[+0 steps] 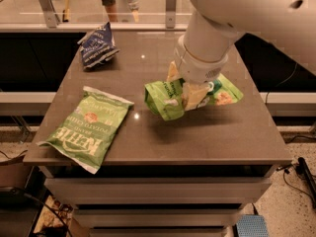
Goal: Move green rice chip bag near blue chip bag
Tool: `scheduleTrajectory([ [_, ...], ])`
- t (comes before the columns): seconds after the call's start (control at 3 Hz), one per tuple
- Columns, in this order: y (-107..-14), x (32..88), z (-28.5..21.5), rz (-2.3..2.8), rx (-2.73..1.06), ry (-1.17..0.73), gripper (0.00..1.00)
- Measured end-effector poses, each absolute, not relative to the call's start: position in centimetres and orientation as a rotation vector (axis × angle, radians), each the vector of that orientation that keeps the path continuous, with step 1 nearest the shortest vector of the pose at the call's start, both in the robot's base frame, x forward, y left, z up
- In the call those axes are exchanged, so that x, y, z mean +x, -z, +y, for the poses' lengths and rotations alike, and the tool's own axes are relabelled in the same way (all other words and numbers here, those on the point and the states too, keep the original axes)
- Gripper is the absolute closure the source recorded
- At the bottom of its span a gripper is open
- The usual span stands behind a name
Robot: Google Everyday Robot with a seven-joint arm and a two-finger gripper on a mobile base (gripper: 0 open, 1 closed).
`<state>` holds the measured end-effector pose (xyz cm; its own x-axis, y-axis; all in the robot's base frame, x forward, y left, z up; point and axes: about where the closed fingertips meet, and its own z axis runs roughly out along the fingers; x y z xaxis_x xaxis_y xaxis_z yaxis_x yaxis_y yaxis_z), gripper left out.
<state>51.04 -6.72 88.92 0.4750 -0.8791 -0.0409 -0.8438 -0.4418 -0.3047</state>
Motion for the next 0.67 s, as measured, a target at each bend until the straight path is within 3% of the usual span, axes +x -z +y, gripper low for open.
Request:
scheduleTrajectory([
  [0.67, -93.6, 56.6, -7.5, 1.452, -2.416, 0.281, 1.0],
])
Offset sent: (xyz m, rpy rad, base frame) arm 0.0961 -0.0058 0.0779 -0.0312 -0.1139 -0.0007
